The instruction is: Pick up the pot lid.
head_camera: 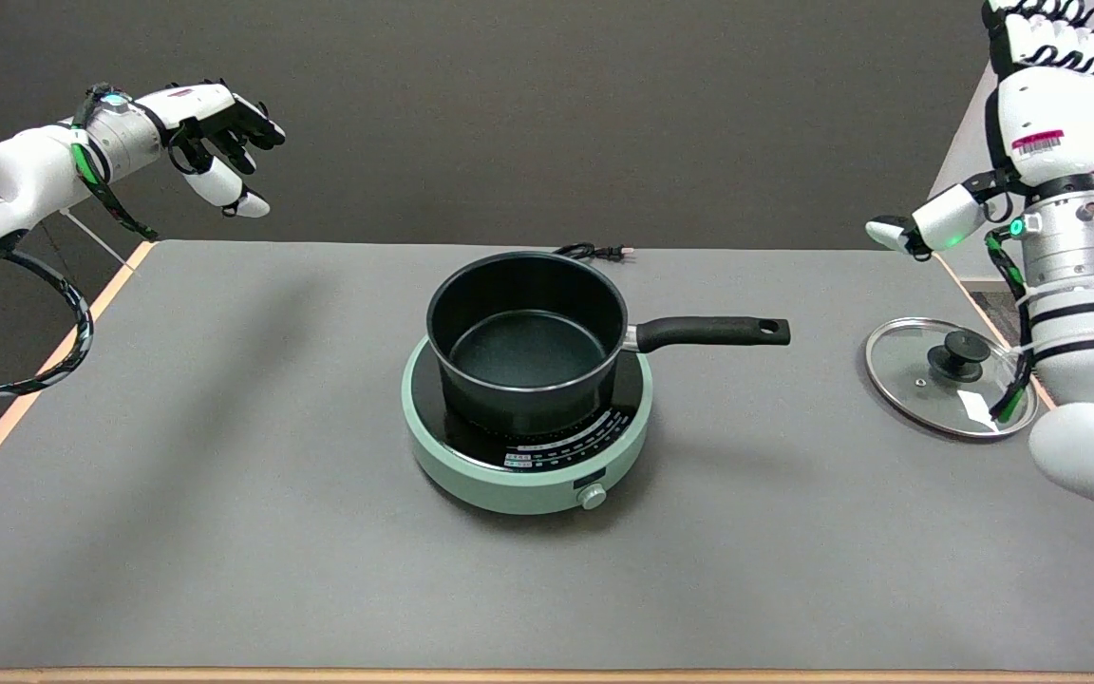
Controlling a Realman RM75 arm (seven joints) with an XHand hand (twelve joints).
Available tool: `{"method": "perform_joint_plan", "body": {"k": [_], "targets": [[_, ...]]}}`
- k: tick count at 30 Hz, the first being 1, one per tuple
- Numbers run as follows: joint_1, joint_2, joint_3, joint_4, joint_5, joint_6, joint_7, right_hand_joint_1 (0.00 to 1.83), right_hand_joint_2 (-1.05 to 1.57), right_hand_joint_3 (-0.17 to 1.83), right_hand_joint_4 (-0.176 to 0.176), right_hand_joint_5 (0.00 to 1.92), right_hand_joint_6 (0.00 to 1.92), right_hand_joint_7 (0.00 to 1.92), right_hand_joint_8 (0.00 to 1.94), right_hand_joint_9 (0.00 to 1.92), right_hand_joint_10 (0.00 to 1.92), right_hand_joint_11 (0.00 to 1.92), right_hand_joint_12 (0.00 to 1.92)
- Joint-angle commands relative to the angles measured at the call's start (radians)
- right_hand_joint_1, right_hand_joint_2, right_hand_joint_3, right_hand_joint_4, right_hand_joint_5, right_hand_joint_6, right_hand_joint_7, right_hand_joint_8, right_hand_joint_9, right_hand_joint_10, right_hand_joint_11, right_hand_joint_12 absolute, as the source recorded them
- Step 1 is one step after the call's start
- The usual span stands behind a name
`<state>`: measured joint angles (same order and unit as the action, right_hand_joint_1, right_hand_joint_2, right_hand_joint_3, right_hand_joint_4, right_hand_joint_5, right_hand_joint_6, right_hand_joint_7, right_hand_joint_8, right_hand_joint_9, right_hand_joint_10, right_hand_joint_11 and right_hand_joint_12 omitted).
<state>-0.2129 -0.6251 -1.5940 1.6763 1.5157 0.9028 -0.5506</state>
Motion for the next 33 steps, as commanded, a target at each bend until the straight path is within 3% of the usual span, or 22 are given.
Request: {"method": "perform_joint_plan", "body": {"k": [1, 4, 5, 11, 12, 13, 18, 19, 22, 33], "targets": [[-0.075, -0.020, 0.031, -0.011, -0.130, 0.055, 0.211, 1.11, -0.43, 1.00, -0.176, 0.04, 0.04, 0.04, 0.04, 0.04, 0.04, 0.04, 0.04], [-0.075, -0.020, 0.038, -0.015, -0.130, 0.045, 0.291, 1.11, -0.44, 0.93, -0.166, 0.04, 0.04, 0.04, 0.04, 0.04, 0.04, 0.04, 0.04], [-0.075, -0.020, 0.043, -0.016, -0.130, 0.040, 0.310, 1.12, -0.43, 0.90, -0.030, 0.04, 0.04, 0.04, 0.04, 0.04, 0.04, 0.04, 0.04], [-0.075, -0.020, 0.049, -0.038, -0.123, 0.022, 0.422, 1.13, -0.40, 0.86, 0.030, 0.06, 0.06, 0.06, 0.06, 0.06, 0.06, 0.06, 0.06], [-0.075, -0.020, 0.049, -0.041, -0.121, 0.021, 0.426, 1.13, -0.38, 0.82, 0.115, 0.06, 0.06, 0.06, 0.06, 0.06, 0.06, 0.06, 0.06], [-0.075, -0.020, 0.049, -0.044, -0.119, 0.021, 0.427, 1.13, -0.37, 0.80, 0.176, 0.07, 0.07, 0.07, 0.07, 0.07, 0.07, 0.07, 0.07], [-0.076, -0.021, 0.047, -0.069, -0.119, 0.020, 0.430, 1.13, -0.28, 0.67, 0.176, 0.09, 0.09, 0.09, 0.09, 0.09, 0.09, 0.09, 0.09], [-0.076, -0.021, 0.046, -0.072, -0.119, 0.020, 0.430, 1.13, -0.31, 0.74, 0.176, 0.11, 0.11, 0.11, 0.11, 0.11, 0.11, 0.11, 0.11], [-0.088, -0.024, 0.049, -0.083, -0.114, 0.020, 0.430, 1.15, -0.37, 1.18, 0.176, 0.23, 0.23, 0.23, 0.23, 0.23, 0.23, 0.23, 0.23], [-0.095, -0.024, 0.037, -0.128, -0.083, 0.019, 0.469, 1.15, -0.27, 1.35, 0.176, 0.34, 0.34, 0.34, 0.34, 0.34, 0.34, 0.34, 0.34]]}}
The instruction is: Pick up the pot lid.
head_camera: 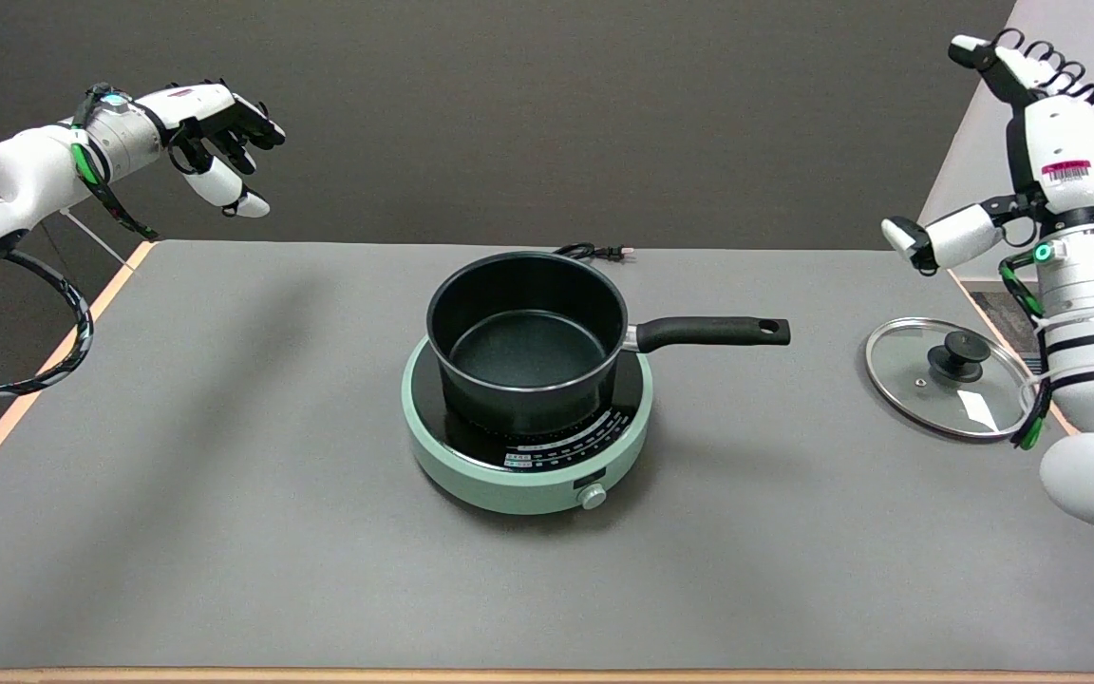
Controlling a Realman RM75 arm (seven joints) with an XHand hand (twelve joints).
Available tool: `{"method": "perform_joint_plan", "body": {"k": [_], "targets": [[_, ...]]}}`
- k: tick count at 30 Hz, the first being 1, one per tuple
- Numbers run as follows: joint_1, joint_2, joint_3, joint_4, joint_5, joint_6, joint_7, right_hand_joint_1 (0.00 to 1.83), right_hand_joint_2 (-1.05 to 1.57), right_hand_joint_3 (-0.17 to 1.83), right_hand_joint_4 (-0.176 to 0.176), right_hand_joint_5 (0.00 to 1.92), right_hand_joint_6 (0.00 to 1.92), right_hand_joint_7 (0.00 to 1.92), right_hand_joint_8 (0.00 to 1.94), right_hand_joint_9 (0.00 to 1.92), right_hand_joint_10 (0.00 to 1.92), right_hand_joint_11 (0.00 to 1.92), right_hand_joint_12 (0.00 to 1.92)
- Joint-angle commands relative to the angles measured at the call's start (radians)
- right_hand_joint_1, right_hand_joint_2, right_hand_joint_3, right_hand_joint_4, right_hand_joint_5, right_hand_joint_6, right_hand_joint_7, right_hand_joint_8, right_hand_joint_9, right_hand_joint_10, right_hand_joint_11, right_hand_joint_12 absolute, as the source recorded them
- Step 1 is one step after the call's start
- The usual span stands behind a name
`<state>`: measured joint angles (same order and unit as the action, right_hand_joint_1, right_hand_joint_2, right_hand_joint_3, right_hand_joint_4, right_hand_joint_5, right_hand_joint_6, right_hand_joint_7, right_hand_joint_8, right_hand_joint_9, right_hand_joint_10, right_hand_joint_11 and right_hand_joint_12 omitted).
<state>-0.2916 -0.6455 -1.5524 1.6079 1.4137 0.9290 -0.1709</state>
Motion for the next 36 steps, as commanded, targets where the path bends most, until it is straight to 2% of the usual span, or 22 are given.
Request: {"method": "perform_joint_plan", "body": {"k": [1, 12, 36], "targets": [[-0.016, -0.004, -0.005, -0.061, 0.019, -0.008, 0.095, 1.15, -0.27, 1.36, 0.176, 0.35, 0.35, 0.35, 0.35, 0.35, 0.35, 0.35, 0.35], [-0.020, -0.005, -0.005, -0.067, 0.019, -0.008, 0.137, 1.15, -0.16, 1.40, 0.176, 0.37, 0.37, 0.37, 0.37, 0.37, 0.37, 0.37, 0.37], [-0.031, -0.011, -0.005, -0.047, 0.020, -0.008, 0.137, 1.15, -0.14, 1.44, 0.176, 0.41, 0.41, 0.41, 0.41, 0.41, 0.41, 0.41, 0.41]]}}
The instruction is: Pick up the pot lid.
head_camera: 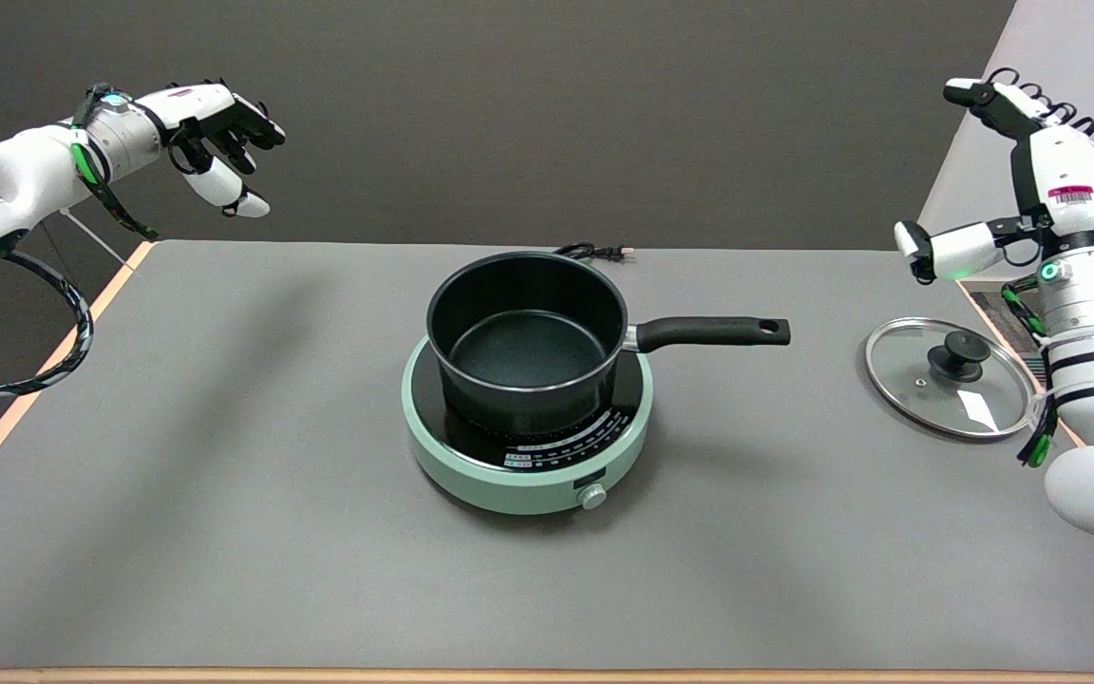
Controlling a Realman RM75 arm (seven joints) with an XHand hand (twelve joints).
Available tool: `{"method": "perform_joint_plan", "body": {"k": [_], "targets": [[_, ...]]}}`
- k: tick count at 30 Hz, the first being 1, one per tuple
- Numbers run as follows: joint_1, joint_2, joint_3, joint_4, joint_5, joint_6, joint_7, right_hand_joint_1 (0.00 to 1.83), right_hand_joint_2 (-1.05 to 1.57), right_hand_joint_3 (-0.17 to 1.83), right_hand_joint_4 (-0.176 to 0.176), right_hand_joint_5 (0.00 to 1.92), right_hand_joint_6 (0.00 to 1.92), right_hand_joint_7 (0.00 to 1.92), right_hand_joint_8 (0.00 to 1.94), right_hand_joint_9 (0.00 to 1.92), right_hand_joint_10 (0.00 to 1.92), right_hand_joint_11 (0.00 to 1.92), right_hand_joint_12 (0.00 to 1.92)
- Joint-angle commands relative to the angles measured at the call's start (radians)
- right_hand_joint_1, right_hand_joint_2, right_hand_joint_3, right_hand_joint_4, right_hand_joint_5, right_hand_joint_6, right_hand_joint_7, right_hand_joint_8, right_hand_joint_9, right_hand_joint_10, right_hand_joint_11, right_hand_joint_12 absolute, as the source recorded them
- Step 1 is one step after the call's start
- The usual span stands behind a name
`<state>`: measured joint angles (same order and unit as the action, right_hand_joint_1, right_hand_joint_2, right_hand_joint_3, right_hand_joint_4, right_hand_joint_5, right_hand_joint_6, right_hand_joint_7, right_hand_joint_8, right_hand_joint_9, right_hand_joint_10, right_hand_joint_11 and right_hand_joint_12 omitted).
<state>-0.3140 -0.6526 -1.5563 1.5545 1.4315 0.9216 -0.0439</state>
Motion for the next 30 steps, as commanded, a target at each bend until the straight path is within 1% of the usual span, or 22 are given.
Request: {"method": "perform_joint_plan", "body": {"k": [1, 23, 25, 30], "targets": [[-0.009, -0.003, -0.001, 0.007, 0.003, 0.001, 0.010, 1.15, -0.14, 1.45, 0.176, 0.41, 0.41, 0.41, 0.41, 0.41, 0.41, 0.41, 0.41], [-0.014, -0.006, 0.003, 0.009, 0.004, 0.000, 0.010, 1.15, -0.14, 1.47, 0.176, 0.41, 0.41, 0.41, 0.41, 0.41, 0.41, 0.41, 0.41], [-0.015, -0.006, 0.002, 0.007, 0.004, 0.003, 0.010, 0.94, 1.01, 0.43, 0.176, 0.80, 1.36, 0.99, 1.26, 0.99, 1.35, 0.45, 1.92], [-0.016, -0.006, 0.007, 0.003, 0.004, 0.000, 0.010, 0.94, 1.01, 0.43, 0.176, 0.80, 1.36, 0.99, 1.26, 0.99, 1.35, 0.45, 1.92]]}}
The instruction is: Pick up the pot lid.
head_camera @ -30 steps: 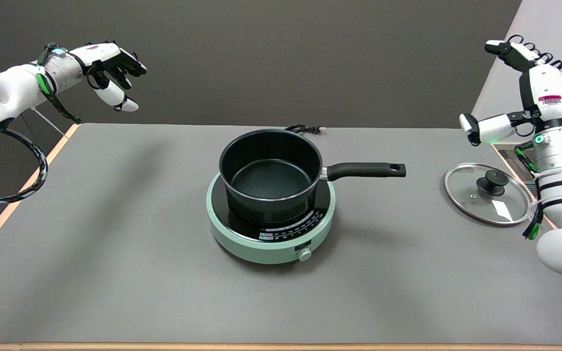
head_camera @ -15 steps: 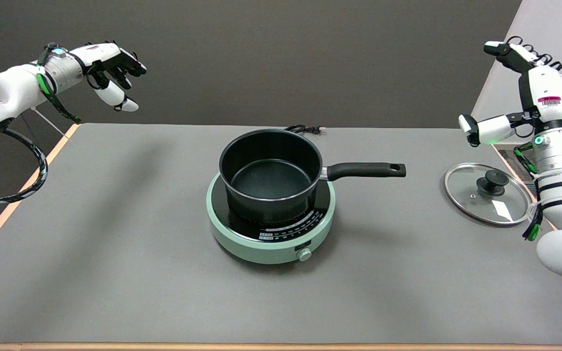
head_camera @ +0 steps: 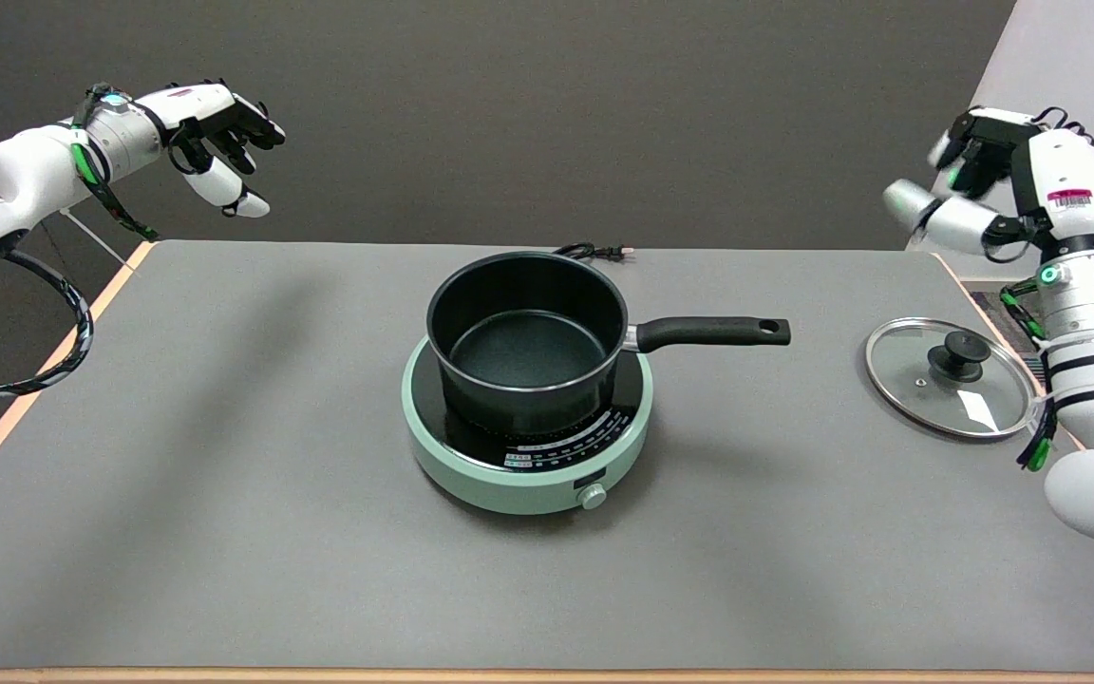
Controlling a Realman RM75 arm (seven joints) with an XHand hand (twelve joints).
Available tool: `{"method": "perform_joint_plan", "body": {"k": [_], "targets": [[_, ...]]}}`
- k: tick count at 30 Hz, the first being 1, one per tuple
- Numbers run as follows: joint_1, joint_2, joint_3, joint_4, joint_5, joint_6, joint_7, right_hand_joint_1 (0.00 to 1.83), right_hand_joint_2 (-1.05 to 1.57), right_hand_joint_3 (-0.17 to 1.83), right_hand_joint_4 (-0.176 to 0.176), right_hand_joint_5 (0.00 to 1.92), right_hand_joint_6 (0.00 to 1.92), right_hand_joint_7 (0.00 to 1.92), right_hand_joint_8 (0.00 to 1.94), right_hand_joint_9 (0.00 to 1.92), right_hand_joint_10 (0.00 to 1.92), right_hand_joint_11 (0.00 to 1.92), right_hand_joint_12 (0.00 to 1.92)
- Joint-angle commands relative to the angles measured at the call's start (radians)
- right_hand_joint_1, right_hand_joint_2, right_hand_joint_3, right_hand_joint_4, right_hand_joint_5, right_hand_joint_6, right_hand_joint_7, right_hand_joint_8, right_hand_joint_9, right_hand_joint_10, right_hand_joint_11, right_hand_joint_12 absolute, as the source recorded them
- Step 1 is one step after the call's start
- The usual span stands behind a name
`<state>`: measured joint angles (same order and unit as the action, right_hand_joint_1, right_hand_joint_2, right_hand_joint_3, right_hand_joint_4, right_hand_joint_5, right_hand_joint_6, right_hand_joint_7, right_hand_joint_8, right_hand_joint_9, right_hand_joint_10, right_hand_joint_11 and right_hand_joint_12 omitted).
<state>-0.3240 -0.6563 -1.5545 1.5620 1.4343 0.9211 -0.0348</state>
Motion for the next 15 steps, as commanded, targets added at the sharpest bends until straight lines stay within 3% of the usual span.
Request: {"method": "perform_joint_plan", "body": {"k": [1, 10, 12, 15], "targets": [[-0.006, -0.002, 0.005, -0.004, 0.001, 0.000, 0.001, 0.94, 1.01, 0.43, 0.176, 0.80, 1.36, 0.99, 1.26, 0.99, 1.35, 0.45, 1.92], [-0.029, -0.010, 0.036, -0.006, 0.052, -0.021, 0.001, 0.93, 1.02, 0.42, 0.176, 0.79, 1.37, 1.00, 1.23, 0.99, 1.34, 0.44, 1.92], [-0.047, -0.016, 0.060, -0.006, 0.058, -0.037, 0.001, 0.93, 1.05, 0.37, 0.160, 0.78, 1.38, 1.00, 1.18, 0.99, 1.29, 0.36, 1.92], [-0.076, -0.030, 0.096, -0.006, 0.058, -0.066, -0.003, 0.94, 1.03, 0.37, 0.174, 0.81, 1.33, 1.03, 1.04, 0.97, 1.13, 0.30, 1.92]]}}
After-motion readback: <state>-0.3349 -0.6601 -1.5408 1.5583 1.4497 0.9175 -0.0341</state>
